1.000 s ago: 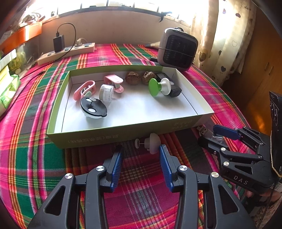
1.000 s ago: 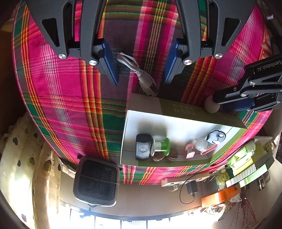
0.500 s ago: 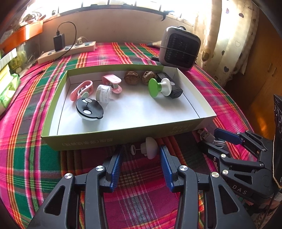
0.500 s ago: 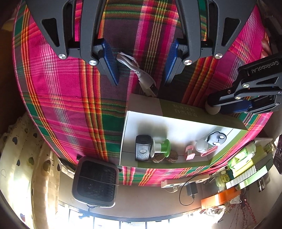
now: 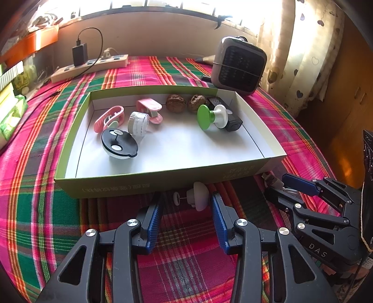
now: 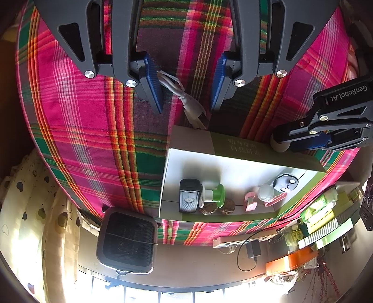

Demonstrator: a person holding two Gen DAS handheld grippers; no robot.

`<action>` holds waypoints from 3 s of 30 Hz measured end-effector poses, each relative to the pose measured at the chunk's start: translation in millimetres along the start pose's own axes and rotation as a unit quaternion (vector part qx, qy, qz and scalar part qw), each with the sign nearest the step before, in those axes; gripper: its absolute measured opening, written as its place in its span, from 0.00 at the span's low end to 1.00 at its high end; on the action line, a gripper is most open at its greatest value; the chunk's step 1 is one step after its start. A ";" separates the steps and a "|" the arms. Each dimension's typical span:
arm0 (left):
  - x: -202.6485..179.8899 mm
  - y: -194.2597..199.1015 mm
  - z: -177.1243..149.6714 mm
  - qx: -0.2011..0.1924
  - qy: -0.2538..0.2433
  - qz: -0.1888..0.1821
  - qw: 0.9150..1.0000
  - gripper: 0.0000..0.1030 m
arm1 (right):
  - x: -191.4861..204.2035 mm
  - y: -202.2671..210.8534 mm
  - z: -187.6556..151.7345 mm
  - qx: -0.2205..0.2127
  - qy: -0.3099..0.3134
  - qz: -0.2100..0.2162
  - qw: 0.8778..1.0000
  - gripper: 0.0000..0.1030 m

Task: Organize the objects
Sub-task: 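Close the left gripper on the white knob while the right gripper grasps the white cable, then lift the white knob and white cable and carry both into the tray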

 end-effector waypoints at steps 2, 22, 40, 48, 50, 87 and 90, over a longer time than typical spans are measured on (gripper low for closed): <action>-0.1 -0.7 0.6 0.000 0.000 0.000 1.000 0.36 | 0.2 0.4 -0.3 0.000 0.000 0.000 1.000 0.38; -0.1 -5.6 1.7 -0.001 0.005 0.003 1.000 0.29 | 0.8 4.0 -2.4 -0.002 0.000 0.004 1.000 0.13; 0.0 -5.2 0.8 -0.001 0.008 0.004 1.000 0.29 | 0.1 8.7 -2.2 -0.007 -0.020 0.026 0.999 0.12; 0.2 -3.4 0.1 -0.001 0.004 0.002 1.000 0.29 | 1.2 12.1 -1.6 -0.010 -0.027 0.034 0.999 0.12; 0.0 -2.6 -0.9 -0.001 0.004 0.003 1.000 0.29 | 2.7 13.1 -1.2 -0.011 -0.026 0.035 0.999 0.12; 4.8 30.7 20.0 -0.046 -0.005 0.011 0.999 0.29 | 32.3 36.3 25.7 -0.052 -0.011 0.050 0.997 0.12; 5.8 30.3 24.3 -0.047 -0.006 0.010 0.999 0.29 | 33.6 35.4 32.1 -0.055 -0.010 0.052 0.997 0.12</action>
Point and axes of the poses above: each gripper's, at about its wrist camera, not at the fingertips, and y roughly against the way its jaws point, x to its left, z to its top, the point moved 5 cm from there along -y, roughly the way its jaws point, and after that the axes turned 7 degrees about -y, right-handed, at the moved point
